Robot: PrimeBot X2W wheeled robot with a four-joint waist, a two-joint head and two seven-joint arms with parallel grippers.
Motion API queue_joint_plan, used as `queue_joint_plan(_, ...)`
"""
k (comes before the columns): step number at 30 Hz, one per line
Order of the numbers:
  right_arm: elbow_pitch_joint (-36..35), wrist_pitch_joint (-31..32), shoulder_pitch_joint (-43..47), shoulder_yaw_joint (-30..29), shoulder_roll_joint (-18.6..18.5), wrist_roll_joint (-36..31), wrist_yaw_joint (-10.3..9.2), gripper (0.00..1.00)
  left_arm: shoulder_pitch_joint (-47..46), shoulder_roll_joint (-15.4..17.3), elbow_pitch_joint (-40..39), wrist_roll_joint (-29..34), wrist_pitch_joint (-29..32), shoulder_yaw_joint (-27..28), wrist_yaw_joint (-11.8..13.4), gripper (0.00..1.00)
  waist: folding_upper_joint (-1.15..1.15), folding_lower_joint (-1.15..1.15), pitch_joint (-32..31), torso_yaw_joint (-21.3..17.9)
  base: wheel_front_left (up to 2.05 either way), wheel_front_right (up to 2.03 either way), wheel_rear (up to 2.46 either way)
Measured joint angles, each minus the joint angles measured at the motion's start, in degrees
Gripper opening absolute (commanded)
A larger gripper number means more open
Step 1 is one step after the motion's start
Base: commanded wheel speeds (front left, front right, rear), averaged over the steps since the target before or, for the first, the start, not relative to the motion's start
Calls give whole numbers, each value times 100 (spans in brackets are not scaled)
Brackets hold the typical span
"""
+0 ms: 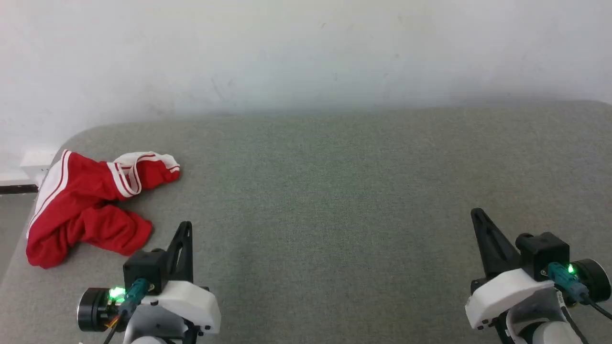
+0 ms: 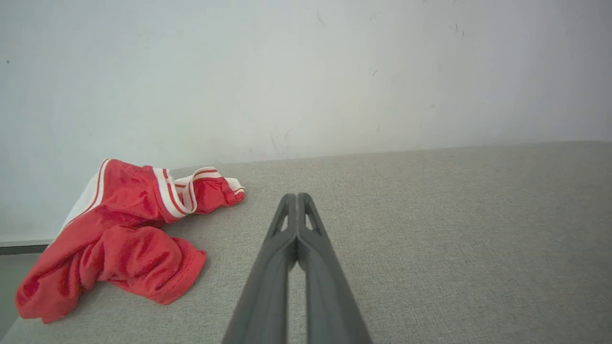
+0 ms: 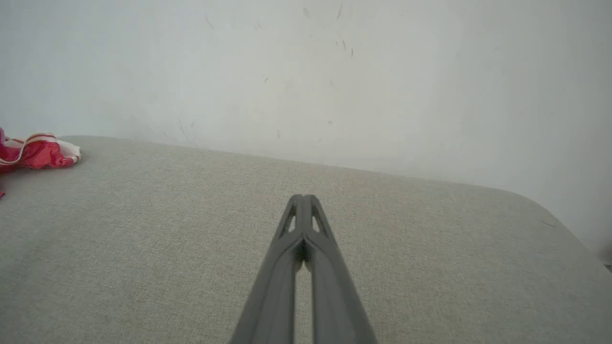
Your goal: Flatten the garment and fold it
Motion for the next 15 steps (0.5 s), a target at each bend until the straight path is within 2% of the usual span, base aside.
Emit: queue_joint_plan(15, 0, 1, 0, 0, 0, 0, 0, 0, 0, 0, 0, 0, 0, 0, 0, 0, 0, 0, 0, 0, 0, 0, 0)
